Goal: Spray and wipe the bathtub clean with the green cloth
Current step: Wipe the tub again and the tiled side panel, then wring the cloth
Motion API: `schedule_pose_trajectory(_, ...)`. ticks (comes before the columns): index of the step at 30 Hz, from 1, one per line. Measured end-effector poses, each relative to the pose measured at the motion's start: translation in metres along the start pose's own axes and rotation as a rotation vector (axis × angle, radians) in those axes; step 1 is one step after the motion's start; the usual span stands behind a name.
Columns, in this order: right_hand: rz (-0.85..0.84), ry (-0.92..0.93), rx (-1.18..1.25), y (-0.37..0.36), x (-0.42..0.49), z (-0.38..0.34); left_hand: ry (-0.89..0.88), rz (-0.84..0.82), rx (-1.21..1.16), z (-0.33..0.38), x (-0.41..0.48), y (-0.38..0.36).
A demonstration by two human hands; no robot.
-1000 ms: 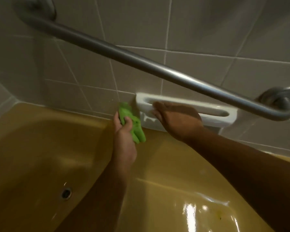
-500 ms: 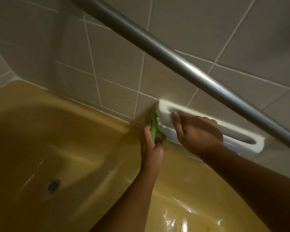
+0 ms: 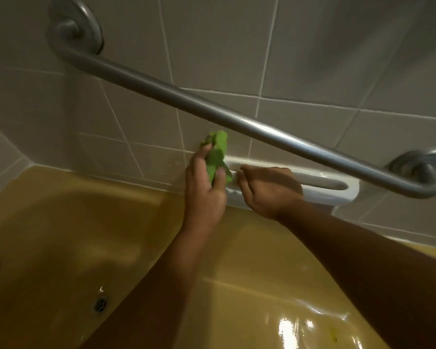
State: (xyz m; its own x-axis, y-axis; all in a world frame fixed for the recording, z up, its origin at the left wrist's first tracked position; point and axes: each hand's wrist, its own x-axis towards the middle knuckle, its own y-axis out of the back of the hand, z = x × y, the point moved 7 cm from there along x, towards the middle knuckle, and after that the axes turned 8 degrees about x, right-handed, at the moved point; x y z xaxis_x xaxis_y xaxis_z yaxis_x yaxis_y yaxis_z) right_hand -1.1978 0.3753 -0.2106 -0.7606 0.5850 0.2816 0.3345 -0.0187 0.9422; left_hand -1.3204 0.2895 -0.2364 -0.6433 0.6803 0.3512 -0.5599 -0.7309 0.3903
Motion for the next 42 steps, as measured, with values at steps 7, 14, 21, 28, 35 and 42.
schedule_pose_trajectory(7, 0.103, -0.116, 0.052, 0.015, -0.05, 0.04, -0.351, -0.331, 0.902, 0.038, 0.019, -0.018)
schedule_pose_trajectory(14, 0.145, -0.164, 0.116, 0.029, -0.096, 0.095, -0.29, -0.565, 1.136, 0.062, 0.022, -0.048)
schedule_pose_trajectory(21, 0.068, -0.129, 0.212, 0.03, -0.111, 0.107, -0.183, -0.606, 1.173, 0.09, 0.008, -0.08)
schedule_pose_trajectory(28, 0.165, -0.096, 0.318, 0.043, -0.139, 0.125, -0.203, -0.607, 1.093, 0.133, -0.031, -0.129)
schedule_pose_trajectory(35, 0.147, -0.134, 0.462, 0.046, -0.171, 0.147, -0.161, -0.63, 1.118, 0.154, -0.05, -0.156)
schedule_pose_trajectory(42, 0.631, -0.289, 0.455, 0.109, -0.213, 0.156, -0.208, -0.512, 1.07, 0.158, -0.07, -0.17)
